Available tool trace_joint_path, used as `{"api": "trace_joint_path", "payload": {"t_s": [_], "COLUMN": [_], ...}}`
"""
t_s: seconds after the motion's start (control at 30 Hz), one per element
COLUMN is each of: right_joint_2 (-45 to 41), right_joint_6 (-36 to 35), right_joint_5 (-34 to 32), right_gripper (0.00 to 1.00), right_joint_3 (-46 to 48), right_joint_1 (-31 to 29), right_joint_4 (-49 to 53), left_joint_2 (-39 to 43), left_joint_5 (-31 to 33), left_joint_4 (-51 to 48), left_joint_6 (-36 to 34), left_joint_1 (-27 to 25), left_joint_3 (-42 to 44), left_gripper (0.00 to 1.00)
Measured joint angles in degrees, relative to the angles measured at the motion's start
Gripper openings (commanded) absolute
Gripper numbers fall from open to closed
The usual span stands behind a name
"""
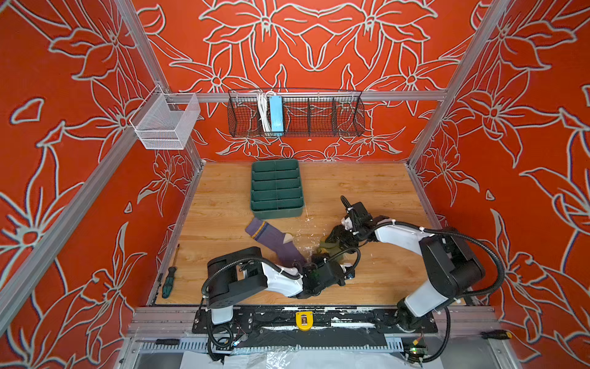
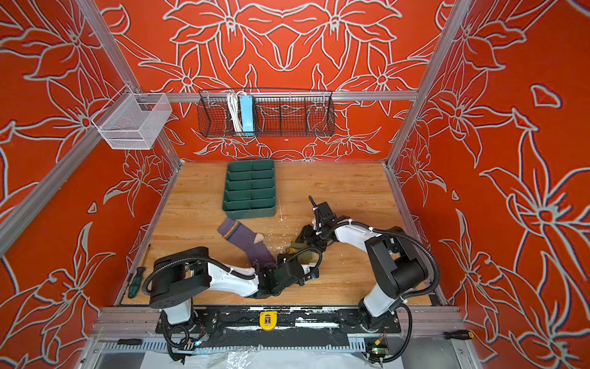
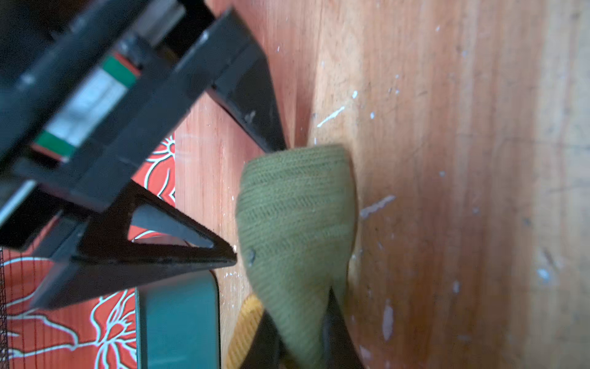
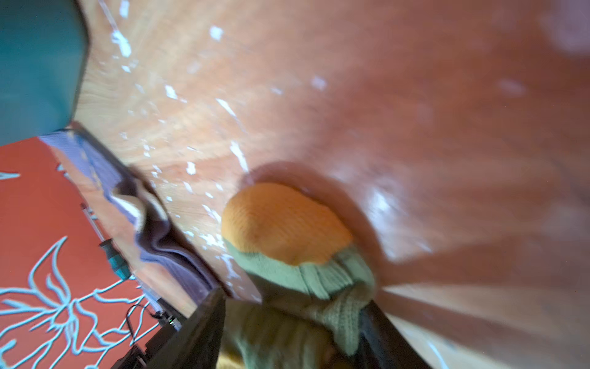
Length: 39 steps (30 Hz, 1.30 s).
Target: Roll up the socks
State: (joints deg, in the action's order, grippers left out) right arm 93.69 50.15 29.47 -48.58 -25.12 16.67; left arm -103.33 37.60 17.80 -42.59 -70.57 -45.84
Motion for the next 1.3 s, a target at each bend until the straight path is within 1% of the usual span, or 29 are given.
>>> {"api": "trace_joint_path", "payload": {"t_s": [0.07, 0.17, 0.23, 0.27, 0.4, 0.47, 0.53, 0.67, 0.83, 0.9, 0.97, 1.03, 1.13, 1.2, 1.3], "right_joint_2": [0.4, -0.3, -1.9, -2.9, -7.6, -9.2, -10.9, -15.9, -26.9, -32.5, -37.5, -43.0, -52.1, -57.9, -63.8], "right_joint_6": [-1.7, -5.9, -8.7, -9.6, -12.3, -12.8, -12.8, -12.7, -13.8, -15.7, -18.9, -23.3, -32.2, -39.1, -50.2], "right_joint_5": [-0.8, -5.7, -9.8, -11.1, -15.5, -16.9, -18.3, -21.4, -26.3, -28.5, -30.1, -32.1, -33.9, -33.5, -30.2], "right_gripper": [0.68, 0.77, 0.85, 0.87, 0.88, 0.88, 0.88, 0.88, 0.88, 0.84, 0.78, 0.77, 0.75, 0.72, 0.72], "right_joint_3": [-1.2, -2.8, -3.1, -3.0, -3.0, -3.0, -3.0, -3.0, -3.1, -3.1, -3.0, -1.5, 4.2, 8.4, 12.0], "right_joint_1": [0.0, 0.0, 1.2, 2.1, 7.1, 10.2, 13.4, 18.5, 22.3, 22.6, 22.6, 22.6, 22.5, 22.4, 20.8], "right_joint_4": [1.2, 4.6, 6.8, 7.7, 10.1, 10.5, 10.8, 11.4, 11.8, 11.7, 11.0, 8.6, 6.3, 6.0, 7.4], "left_joint_2": [0.8, 1.3, 1.2, 0.9, -4.4, -8.1, -10.4, -12.5, -16.0, -18.3, -20.9, -23.9, -29.1, -32.7, -37.2], "left_joint_5": [0.0, -1.2, -4.2, -5.9, -13.5, -16.0, -18.2, -22.7, -30.3, -34.2, -38.3, -43.2, -51.3, -56.5, -64.5], "left_joint_4": [-1.2, -5.3, -10.6, -13.3, -24.9, -29.0, -32.3, -38.8, -48.3, -53.2, -58.1, -63.0, -71.1, -76.2, -82.2], "left_joint_6": [0.1, 0.9, 2.2, 3.1, 7.8, 10.1, 12.0, 14.6, 17.0, 17.9, 18.5, 19.2, 20.1, 20.2, 20.1], "left_joint_1": [0.0, -0.3, -0.4, -0.3, 0.8, 1.6, 2.8, 4.6, 7.6, 9.1, 10.6, 12.3, 15.1, 17.2, 20.2], "left_joint_3": [0.0, -1.6, -4.5, -6.4, -18.1, -23.6, -27.7, -33.2, -41.5, -46.4, -51.3, -56.8, -65.4, -71.1, -77.2], "left_gripper": [0.0, 0.0, 0.0, 0.0, 0.0, 0.0, 0.0, 0.0, 0.0, 0.0, 0.0, 0.0, 0.0, 0.0, 0.0]}}
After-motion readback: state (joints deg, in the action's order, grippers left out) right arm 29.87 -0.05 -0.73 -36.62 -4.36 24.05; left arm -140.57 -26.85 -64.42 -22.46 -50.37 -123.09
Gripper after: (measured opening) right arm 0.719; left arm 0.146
